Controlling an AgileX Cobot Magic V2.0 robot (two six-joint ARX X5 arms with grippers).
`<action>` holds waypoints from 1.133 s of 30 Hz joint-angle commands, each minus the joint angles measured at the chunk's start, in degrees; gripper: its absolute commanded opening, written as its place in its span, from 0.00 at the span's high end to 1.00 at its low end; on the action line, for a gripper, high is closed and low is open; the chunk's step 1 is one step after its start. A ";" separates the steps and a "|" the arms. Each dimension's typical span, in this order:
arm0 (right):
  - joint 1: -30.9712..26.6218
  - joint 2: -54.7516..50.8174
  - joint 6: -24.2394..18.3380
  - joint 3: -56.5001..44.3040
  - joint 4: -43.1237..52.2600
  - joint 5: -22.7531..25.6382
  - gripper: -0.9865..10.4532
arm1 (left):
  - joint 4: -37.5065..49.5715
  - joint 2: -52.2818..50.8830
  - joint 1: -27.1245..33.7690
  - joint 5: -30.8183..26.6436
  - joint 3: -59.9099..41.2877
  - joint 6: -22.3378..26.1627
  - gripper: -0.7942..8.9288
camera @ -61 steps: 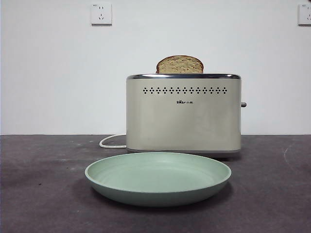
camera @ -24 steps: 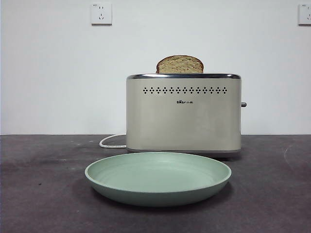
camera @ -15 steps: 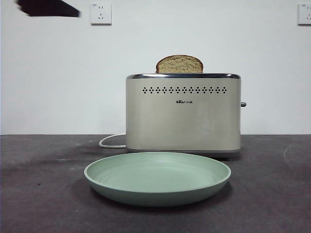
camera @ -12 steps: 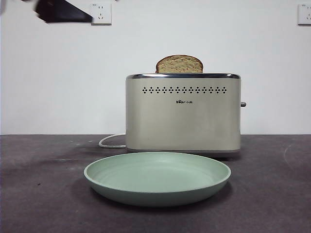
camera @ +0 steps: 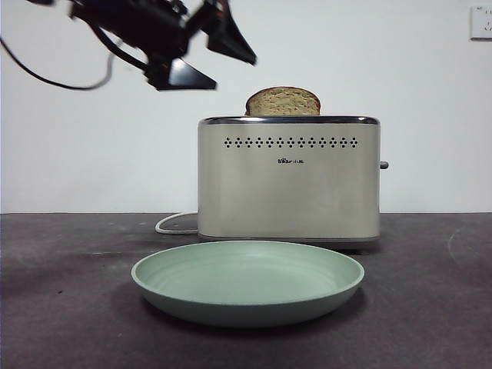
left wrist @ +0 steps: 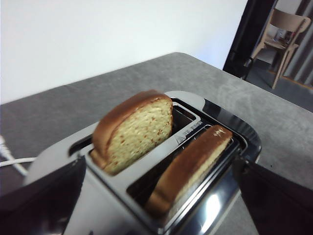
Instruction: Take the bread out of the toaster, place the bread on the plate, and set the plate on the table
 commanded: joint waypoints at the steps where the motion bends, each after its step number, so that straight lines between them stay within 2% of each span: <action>1: 0.15 0.02 -0.28 0.11 0.09 -0.07 0.45 | 1.11 2.95 -1.38 0.15 2.29 1.14 0.40; 5: 0.15 0.02 -0.28 0.11 0.09 -0.07 0.45 | 1.62 4.76 -3.21 -0.44 3.19 3.28 0.40; 9: 0.15 0.02 -0.28 0.11 0.09 -0.07 0.45 | 1.46 5.35 -5.07 -3.98 3.19 7.06 0.41; 13: 0.15 0.02 -0.26 0.11 0.09 -0.07 0.45 | 1.46 7.02 -5.77 -4.31 3.19 7.96 0.42; 19: 0.15 0.02 -0.26 0.11 0.09 -0.04 0.45 | 0.13 8.94 -5.84 -4.28 3.19 7.89 0.58; 23: 0.15 0.04 -0.26 0.11 0.09 -0.04 0.45 | 1.40 8.94 -6.10 -4.11 3.19 7.32 0.78; 27: 0.15 0.07 -0.28 0.11 0.09 -0.02 0.45 | 2.40 8.94 -6.05 -3.89 3.19 5.97 0.92; 34: 0.15 0.07 -0.28 0.11 0.09 -0.02 0.45 | 2.49 8.37 -6.05 -3.82 3.19 5.90 0.93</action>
